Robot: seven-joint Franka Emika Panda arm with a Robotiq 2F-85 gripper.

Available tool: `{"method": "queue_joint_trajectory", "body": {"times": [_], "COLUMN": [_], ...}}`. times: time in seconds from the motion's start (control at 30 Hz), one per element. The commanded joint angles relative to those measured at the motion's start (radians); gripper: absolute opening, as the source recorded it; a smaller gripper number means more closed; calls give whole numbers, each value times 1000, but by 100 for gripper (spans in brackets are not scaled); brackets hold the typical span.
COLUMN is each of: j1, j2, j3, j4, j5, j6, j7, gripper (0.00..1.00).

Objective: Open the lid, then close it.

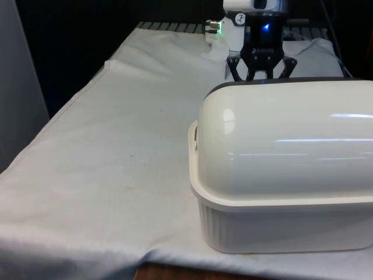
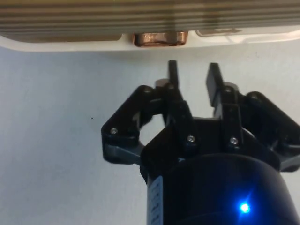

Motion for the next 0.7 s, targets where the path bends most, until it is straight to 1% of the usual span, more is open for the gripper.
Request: {"method": "queue_joint_trajectory", "body": {"times": [0.0,0.17,0.2,0.23,0.27,0.3,0.57,0.6,0.63,0.67], "j1": [0,0,0,-1,1,-1,-7,1,-8,-8], "j2": [3,1,-2,-3,0,-4,-3,-2,-2,-2], "j3": [1,3,7,10,3,13,38,22,39,42], "j4": [-1,-1,0,1,3,2,4,5,4,4], "j5": [1,3,9,11,1,14,35,13,36,38], "j6": [14,13,8,7,3,6,5,3,6,6], "j7": [-1,-1,-1,-1,2,-1,-7,7,-8,-10], "gripper": [33,9,0,0,0,0,0,0,0,0]}}
